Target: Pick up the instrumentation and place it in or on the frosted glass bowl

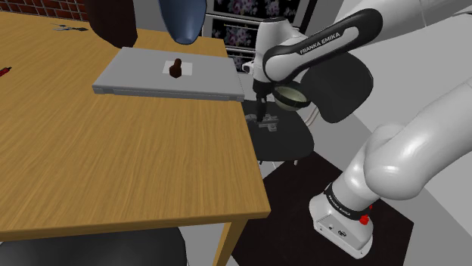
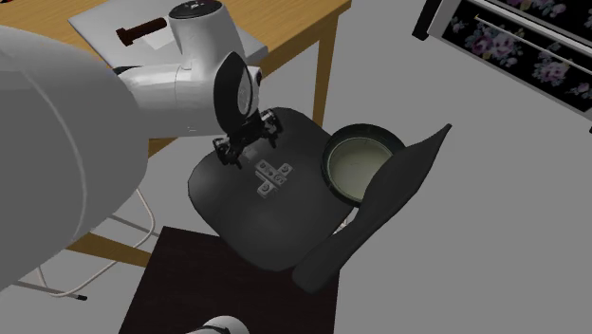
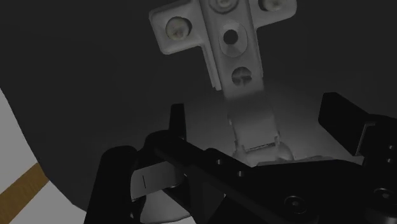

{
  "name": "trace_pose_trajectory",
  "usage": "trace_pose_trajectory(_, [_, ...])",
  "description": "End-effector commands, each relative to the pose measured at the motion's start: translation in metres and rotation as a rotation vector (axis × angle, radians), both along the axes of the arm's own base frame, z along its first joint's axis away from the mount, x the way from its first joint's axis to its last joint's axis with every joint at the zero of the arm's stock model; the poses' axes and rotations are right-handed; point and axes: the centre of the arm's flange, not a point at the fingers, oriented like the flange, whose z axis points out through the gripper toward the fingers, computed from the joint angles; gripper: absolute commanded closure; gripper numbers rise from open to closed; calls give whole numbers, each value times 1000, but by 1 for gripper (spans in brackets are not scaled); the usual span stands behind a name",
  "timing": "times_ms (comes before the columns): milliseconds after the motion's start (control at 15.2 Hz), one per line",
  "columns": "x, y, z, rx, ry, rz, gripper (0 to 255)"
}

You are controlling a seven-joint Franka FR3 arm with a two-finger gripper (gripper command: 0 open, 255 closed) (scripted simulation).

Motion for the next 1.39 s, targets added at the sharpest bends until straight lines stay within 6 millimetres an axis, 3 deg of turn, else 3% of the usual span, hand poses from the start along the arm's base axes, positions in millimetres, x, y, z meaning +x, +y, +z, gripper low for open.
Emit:
trace_pose_trajectory(0, [1,1,-12,0,2,12,0])
trace_pose_trajectory(330, [-1,-3,-42,0,2,12,0])
trace_pose_trajectory(858, [-1,-3,-41,0,3,12,0])
trace_pose_trajectory(924, [-1,-3,-41,0,3,12,255])
trace_pose_trajectory(1320, [-1,-3,-41,0,3,12,255])
